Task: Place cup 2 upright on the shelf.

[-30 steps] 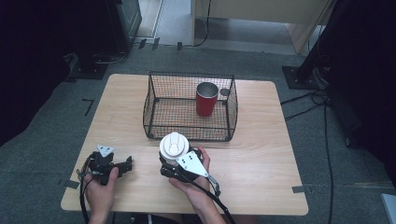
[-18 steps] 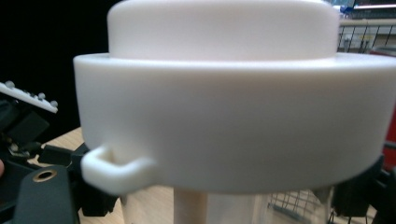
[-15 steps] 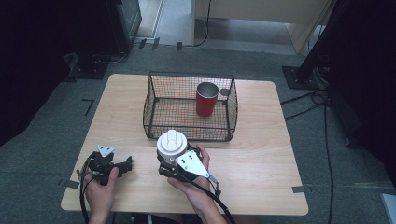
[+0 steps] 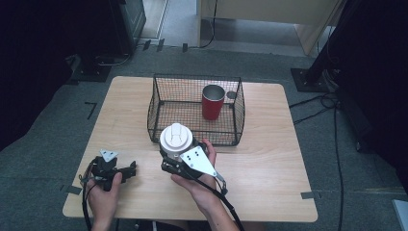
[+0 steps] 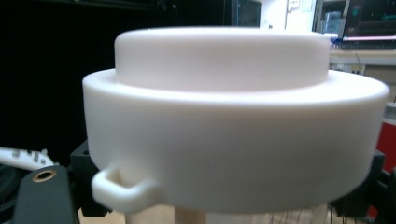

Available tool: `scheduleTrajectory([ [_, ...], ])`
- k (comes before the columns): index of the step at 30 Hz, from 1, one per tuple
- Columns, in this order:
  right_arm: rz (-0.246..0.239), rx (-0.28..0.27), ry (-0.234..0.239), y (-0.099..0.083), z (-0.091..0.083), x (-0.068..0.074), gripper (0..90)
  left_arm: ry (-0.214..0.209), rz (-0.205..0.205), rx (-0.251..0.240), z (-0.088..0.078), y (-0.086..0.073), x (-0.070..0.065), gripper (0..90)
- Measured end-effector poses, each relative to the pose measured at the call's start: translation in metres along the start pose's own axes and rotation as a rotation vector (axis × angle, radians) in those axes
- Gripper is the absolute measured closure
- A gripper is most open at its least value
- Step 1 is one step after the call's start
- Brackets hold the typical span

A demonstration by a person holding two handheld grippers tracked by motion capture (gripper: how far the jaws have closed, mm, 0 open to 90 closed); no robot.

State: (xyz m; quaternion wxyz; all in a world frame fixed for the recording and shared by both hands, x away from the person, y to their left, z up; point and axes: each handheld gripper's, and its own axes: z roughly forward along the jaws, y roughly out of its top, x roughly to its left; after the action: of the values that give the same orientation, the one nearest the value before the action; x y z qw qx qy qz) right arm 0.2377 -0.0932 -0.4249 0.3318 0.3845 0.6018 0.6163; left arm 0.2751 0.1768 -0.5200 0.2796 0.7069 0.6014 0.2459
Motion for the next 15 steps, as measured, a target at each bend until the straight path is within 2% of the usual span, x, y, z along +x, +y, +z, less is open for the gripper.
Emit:
scheduleTrajectory([
  [15, -0.029, -0.078, 0.018, 0.037, 0.019, 0.002, 15.6, 0.000, 0.000, 0.001, 0.000, 0.000, 0.000, 0.4],
])
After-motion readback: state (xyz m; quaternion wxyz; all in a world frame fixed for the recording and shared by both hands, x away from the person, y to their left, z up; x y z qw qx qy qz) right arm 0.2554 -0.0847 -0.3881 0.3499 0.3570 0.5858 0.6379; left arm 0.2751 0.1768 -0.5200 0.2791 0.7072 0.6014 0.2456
